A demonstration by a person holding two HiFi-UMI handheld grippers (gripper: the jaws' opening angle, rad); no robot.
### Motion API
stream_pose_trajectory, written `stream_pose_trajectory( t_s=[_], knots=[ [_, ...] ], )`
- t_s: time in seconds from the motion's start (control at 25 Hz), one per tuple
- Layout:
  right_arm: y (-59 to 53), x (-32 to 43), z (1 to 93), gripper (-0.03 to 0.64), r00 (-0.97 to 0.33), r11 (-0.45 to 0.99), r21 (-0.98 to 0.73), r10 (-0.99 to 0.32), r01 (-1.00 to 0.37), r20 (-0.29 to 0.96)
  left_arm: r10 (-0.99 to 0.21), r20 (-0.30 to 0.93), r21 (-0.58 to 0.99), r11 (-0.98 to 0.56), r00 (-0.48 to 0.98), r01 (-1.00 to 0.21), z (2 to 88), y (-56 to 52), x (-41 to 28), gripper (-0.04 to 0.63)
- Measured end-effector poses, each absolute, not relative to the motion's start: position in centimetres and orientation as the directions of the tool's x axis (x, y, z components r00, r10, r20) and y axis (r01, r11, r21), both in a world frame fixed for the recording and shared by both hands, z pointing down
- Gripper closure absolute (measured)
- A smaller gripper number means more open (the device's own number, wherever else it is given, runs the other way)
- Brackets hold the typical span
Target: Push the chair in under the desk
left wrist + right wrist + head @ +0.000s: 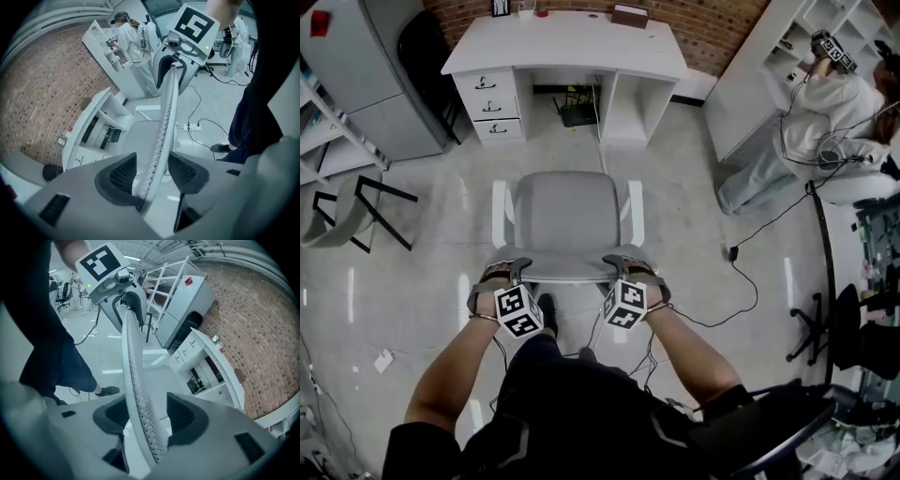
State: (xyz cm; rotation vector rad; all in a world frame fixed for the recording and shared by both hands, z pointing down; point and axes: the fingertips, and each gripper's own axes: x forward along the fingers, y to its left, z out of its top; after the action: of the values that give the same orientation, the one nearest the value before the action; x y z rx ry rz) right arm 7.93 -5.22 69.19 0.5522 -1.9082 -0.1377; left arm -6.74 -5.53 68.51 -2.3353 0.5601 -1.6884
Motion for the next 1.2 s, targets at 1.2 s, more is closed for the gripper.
stream_pose_trajectory(
  t_s=[1.2],
  knots=[
    [-9.8, 8.8, 71.8, 0.545, -0.183, 0.916, 0.383, -0.399, -0.116, 0.899, -0.33, 0.918, -0.353, -0.933, 0.221, 0.072, 70.8, -9.3, -6.7, 0.539]
  ],
)
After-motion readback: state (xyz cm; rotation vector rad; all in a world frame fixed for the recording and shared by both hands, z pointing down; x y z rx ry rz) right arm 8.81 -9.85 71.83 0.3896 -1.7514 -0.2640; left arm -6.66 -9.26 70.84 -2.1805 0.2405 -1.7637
